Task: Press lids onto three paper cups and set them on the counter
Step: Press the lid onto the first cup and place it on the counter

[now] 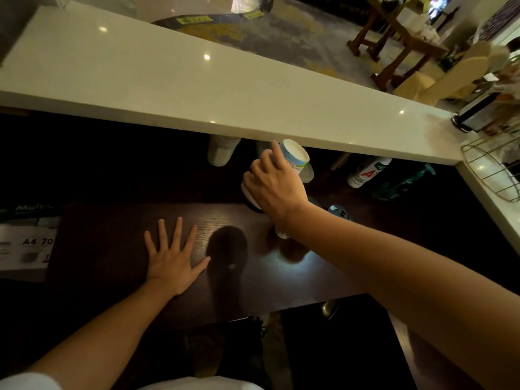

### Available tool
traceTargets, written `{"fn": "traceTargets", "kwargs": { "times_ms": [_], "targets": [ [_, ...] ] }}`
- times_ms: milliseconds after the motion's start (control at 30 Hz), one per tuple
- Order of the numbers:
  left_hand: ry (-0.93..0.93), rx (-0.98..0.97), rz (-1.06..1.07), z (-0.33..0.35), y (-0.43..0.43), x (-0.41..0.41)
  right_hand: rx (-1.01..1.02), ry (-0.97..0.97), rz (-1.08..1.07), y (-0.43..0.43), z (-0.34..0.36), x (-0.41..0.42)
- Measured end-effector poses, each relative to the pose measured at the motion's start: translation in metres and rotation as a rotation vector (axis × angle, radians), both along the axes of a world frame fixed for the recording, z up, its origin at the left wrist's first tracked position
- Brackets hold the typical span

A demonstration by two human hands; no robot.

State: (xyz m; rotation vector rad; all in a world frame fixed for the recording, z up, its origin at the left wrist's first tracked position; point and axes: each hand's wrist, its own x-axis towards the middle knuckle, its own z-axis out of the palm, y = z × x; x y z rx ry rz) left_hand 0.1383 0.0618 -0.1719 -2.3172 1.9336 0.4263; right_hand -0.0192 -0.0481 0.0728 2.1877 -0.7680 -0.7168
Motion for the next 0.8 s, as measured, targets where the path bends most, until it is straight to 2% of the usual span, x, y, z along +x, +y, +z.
{"fn": "traceTargets", "kwargs": {
  "times_ms": [100, 333, 533, 667, 800],
  "targets": [
    [0.008, 0.002, 0.003, 0.002, 0.0, 0.0, 0.034, -0.079, -0.101, -0.002, 0.012, 0.002],
    [0.015, 0.088, 0.003, 0.008, -0.002, 0.0, 0.327, -0.59, -0.503, -0.015, 0.029, -0.007],
    [0.057, 0.236, -0.012, 0.017, -0.01, 0.001, 0.661, -1.187, -0.772, -0.02, 0.024, -0.02],
    [0.073, 0.297, -0.014, 0.022, -0.013, 0.001, 0.854, -1.598, -0.826, -0.01, 0.012, -0.032],
    [0.065, 0.347, -0.014, 0.025, -0.015, 0.0, 0.973, -1.889, -0.85, -0.003, -0.006, -0.038]
  ]
}}
